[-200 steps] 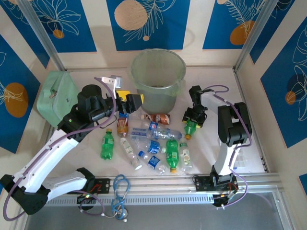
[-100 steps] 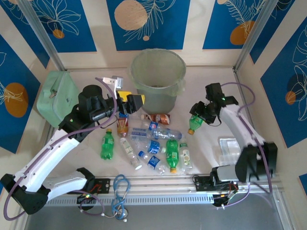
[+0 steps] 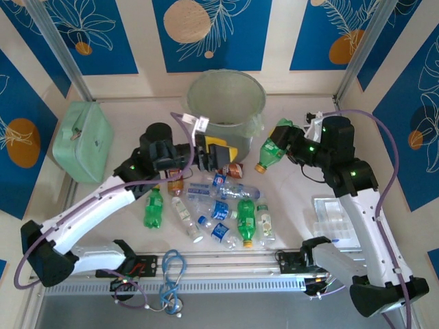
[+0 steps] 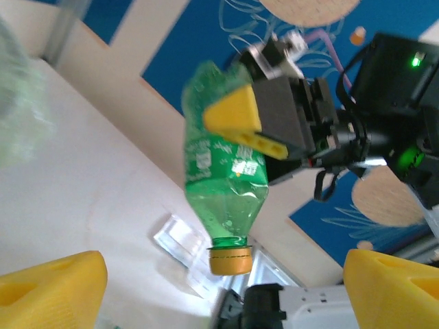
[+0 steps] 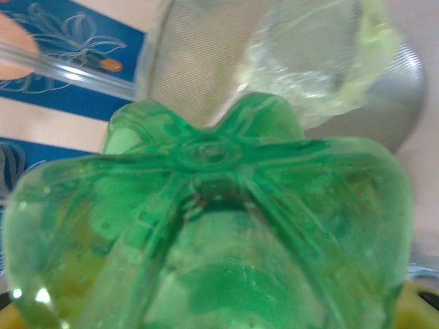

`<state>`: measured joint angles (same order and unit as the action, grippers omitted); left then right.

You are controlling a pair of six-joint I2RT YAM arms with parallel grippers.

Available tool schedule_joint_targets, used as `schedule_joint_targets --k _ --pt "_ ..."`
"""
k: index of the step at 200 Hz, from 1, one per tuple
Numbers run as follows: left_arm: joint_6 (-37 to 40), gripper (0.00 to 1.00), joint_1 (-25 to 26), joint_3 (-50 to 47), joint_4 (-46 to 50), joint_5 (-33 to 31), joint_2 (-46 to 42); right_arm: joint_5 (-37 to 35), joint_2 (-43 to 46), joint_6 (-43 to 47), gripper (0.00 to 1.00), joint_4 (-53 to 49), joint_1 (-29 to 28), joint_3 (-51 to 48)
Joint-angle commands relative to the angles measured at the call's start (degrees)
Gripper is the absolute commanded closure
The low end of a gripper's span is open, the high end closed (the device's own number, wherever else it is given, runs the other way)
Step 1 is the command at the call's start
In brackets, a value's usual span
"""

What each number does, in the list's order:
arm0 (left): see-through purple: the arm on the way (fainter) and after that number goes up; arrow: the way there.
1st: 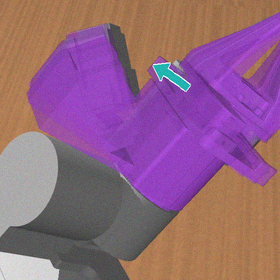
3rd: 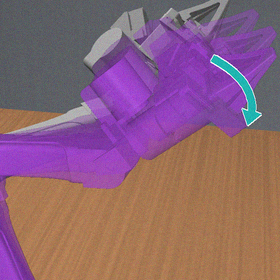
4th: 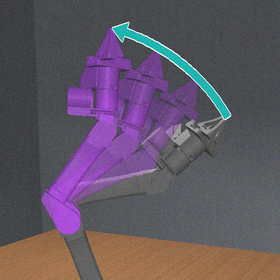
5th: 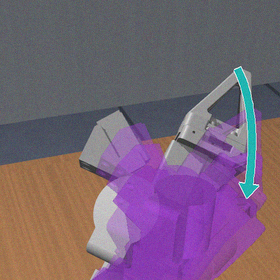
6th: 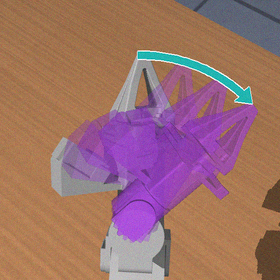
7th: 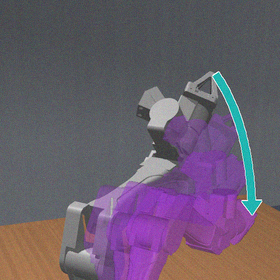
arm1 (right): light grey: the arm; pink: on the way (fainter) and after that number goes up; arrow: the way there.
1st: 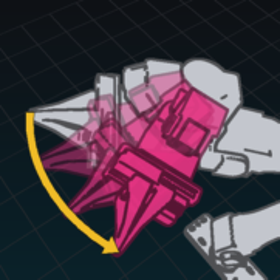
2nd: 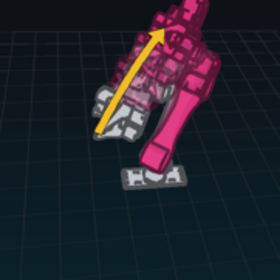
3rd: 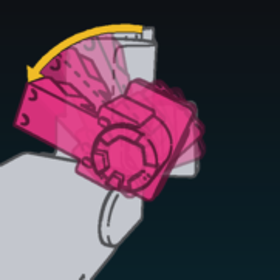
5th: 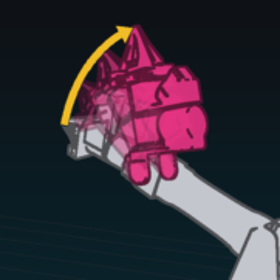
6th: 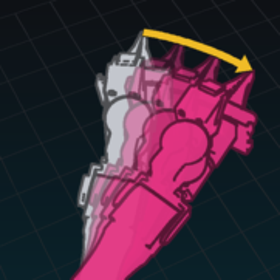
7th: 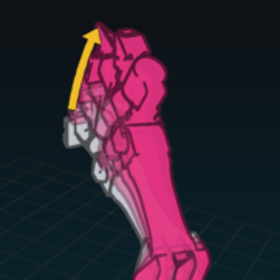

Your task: Put the plastic bottles in the bin

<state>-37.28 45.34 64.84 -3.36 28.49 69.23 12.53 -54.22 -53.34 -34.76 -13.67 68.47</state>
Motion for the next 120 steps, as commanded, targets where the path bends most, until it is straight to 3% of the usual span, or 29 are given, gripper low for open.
schedule_joint_targets --k 1,64,92,120 --pt "-0.97 0.11 1.96 0.33 -5.05 3.38 1.61 2.53 1.13 -5.55 0.44 7.34 -2.87 1.43" --pt "-7.06 0.16 3.49 -1.54 -14.15 10.97 4.22 0.65 2.36 -8.76 0.44 12.11 -6.11 1.45" --pt "-7.11 0.19 4.55 -1.96 -14.45 11.50 4.75 0.87 2.23 -10.00 0.43 13.93 -6.63 0.79" --pt "-6.85 0.29 5.43 -1.48 -13.79 11.54 5.68 0.24 2.18 -10.20 0.43 14.72 -7.59 0.35"
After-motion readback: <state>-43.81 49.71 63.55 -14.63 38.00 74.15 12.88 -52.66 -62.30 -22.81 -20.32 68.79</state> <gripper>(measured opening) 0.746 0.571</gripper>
